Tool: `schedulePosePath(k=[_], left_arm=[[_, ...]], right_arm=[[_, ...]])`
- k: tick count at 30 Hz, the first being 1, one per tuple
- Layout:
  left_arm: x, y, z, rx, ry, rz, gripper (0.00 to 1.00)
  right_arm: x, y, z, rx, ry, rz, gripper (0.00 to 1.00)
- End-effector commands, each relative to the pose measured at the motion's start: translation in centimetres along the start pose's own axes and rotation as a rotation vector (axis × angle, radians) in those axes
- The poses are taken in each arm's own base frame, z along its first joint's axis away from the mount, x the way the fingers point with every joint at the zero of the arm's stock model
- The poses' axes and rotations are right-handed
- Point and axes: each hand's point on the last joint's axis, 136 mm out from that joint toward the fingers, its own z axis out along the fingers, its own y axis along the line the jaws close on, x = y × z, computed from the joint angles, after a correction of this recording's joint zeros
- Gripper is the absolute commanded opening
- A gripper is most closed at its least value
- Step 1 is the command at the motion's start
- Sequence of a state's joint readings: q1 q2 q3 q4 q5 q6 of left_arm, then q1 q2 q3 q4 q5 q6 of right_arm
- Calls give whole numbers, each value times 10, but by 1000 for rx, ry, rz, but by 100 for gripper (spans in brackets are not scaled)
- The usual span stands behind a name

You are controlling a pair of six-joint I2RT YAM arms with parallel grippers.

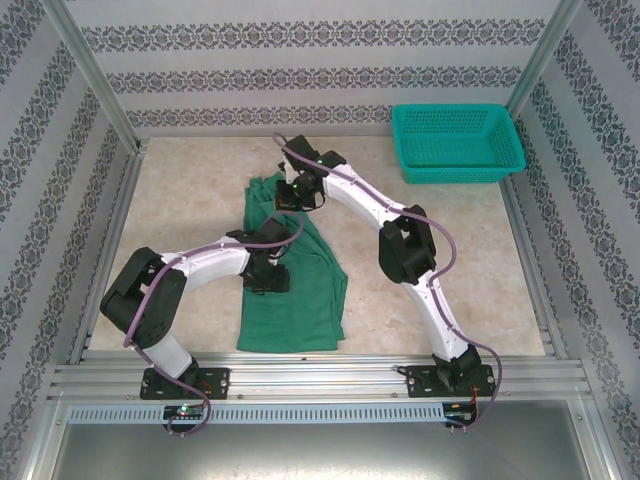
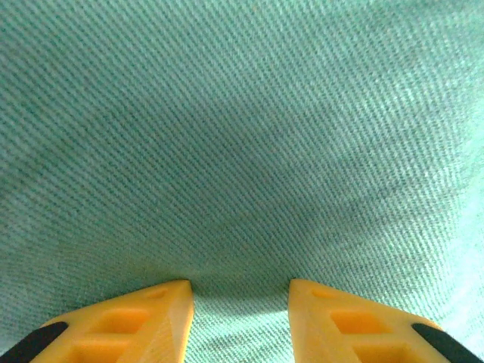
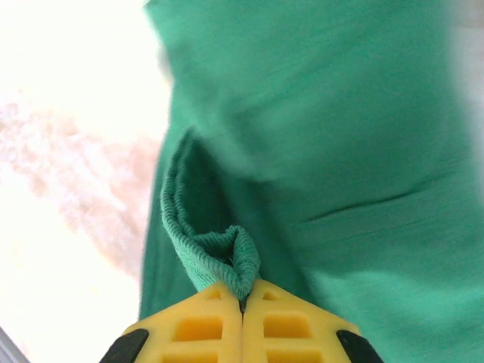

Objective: Roll up the long pants

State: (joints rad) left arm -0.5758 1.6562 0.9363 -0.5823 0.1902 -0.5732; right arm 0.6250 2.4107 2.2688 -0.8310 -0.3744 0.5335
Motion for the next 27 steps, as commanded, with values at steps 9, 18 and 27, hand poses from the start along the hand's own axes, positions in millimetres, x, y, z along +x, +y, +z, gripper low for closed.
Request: schedulePosePath(k=[9,18,27], left_arm=[[-5,-4,17,12,6,11,38],[-7,-6,19,20,7,11,36],[-15,11,-7,-28,-122,-51,36]], right_arm=[[-38,-105,-59,171,-120,166,0],[-44,-118,-48,239,-120,149,47],[-75,-82,-57,190,-202,50,62]])
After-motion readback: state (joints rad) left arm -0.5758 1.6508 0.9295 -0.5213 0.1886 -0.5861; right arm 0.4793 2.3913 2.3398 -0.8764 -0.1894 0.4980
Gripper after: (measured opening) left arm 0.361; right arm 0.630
